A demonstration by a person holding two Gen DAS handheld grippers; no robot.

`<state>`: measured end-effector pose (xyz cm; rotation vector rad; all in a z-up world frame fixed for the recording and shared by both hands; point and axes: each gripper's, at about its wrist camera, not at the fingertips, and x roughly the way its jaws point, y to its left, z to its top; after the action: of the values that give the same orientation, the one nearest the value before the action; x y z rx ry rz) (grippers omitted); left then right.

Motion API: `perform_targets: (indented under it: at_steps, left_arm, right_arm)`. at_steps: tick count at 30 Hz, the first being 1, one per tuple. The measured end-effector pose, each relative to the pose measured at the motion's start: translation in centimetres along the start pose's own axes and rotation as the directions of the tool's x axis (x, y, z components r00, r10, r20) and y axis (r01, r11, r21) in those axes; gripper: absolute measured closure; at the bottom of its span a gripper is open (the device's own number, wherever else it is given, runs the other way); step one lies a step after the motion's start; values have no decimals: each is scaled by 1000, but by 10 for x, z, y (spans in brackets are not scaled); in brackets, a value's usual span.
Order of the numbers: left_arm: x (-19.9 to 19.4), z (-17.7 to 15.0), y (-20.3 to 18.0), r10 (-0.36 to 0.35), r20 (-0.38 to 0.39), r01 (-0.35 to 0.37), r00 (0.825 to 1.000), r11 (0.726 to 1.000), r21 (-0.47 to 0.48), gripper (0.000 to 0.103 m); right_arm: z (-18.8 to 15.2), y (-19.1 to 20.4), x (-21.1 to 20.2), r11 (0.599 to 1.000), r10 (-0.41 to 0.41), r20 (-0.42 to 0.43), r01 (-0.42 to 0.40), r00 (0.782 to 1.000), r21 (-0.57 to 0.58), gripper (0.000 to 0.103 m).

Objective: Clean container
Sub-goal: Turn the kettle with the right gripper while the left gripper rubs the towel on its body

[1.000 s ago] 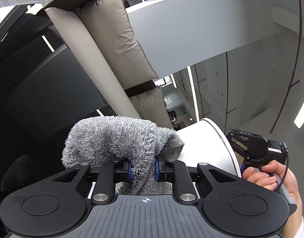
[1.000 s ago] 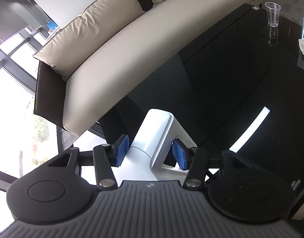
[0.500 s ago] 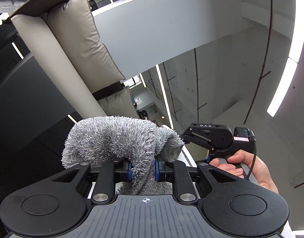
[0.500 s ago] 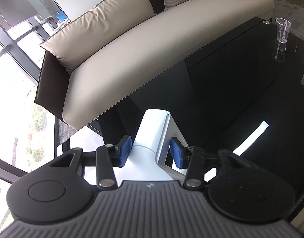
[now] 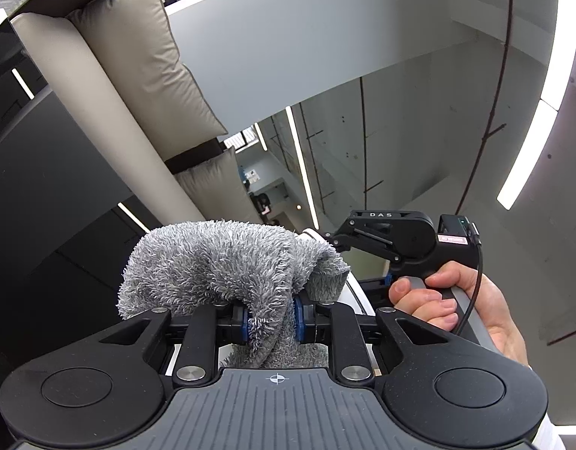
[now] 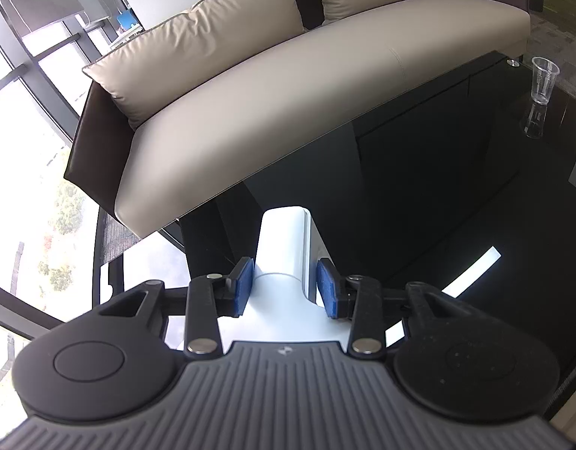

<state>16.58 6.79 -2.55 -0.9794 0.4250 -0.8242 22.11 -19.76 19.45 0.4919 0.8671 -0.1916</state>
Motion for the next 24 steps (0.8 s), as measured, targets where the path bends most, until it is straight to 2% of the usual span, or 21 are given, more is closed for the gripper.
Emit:
perform_targets:
  at_steps: [8, 13, 19, 24]
  left_arm:
    - [2, 2, 7, 25, -16, -25, 1000, 999, -33, 83]
    - [3, 2, 15, 64, -41, -66, 997, 995, -70, 83]
    - [5, -1, 29, 157, -91, -167, 983, 979, -117, 83]
    - [7, -4, 44, 245, -130, -262, 961, 955, -138, 84]
  right_arm:
    - [0, 3, 2, 999, -2, 3, 2, 1000, -33, 64]
    - [2, 4, 4, 999, 2, 0, -2, 1000, -40, 64]
    - [3, 4, 3, 999, 3, -1, -3, 1000, -47, 64]
    - [3, 4, 4, 999, 6, -3, -6, 1000, -54, 64]
